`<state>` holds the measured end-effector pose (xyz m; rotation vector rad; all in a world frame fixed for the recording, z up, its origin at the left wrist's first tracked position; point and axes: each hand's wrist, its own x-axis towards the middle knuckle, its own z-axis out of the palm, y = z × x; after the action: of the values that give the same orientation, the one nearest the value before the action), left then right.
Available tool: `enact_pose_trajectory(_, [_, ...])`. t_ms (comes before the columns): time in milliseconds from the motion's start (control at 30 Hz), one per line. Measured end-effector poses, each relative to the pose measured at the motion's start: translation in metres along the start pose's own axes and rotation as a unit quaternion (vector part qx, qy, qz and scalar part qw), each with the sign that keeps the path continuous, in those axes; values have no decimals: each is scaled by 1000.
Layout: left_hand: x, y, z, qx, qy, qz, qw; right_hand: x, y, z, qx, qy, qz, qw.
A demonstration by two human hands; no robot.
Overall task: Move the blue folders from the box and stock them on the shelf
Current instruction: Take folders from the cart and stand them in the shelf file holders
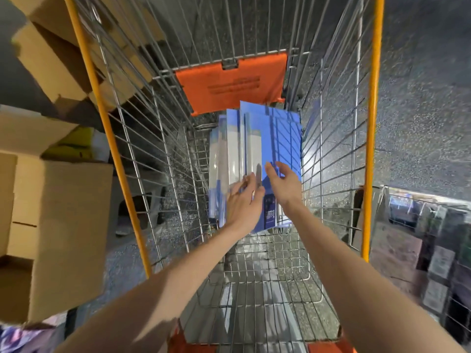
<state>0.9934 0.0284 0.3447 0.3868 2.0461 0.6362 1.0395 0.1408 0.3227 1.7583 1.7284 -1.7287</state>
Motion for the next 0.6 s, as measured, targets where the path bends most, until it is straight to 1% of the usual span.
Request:
enact_pose_trajectory(33, [-1, 4, 0, -38, -5, 1, 999, 4, -2, -1, -4, 1, -4, 1000])
enact_pose_trajectory(67, [-4, 9, -2, -98, -22, -5, 995, 6, -4, -2, -6, 8, -7, 1000])
enact_pose_trajectory(133, [-7, 17, -8, -255, -65, -14, 965, 10, -7, -8, -3, 20, -11, 1000])
enact_pose_trajectory(167, [-7, 20, -10, -311, -68, -14, 948, 13, -9, -12, 0, 18, -15, 1000])
enact_pose_trajectory(200, [-4, 21, -14, -338, -50, -12, 940, 13, -10, -16, 1, 13, -18, 1000])
enact_pose_trajectory(267, [5, 19, -18, -328, 24, -25, 944, 13, -11, -24, 2, -3, -21, 1000])
enact_pose_trajectory(300, [12, 17, -18, -309, 50, -37, 949, 13, -12, -28, 4, -12, -21, 1000])
enact_pose_trajectory(333, [17, 13, -19, -288, 54, -52, 955, 12, -12, -29, 9, -21, -20, 1000])
enact_pose_trajectory(400, [29, 10, -19, -283, 29, -102, 953, 11, -10, -34, 14, -34, -26, 999])
enact_pose_trajectory(467, [37, 10, -20, -310, 15, -143, 940, 10, -7, -39, 14, -34, -37, 999])
enact_pose_trajectory(533, [42, 8, -23, -332, 21, -149, 931, 11, -3, -42, 24, -27, -39, 999])
enact_pose_trajectory(600, [42, 12, -26, -345, -1, -143, 928, 11, -4, -43, 45, -4, -30, 999])
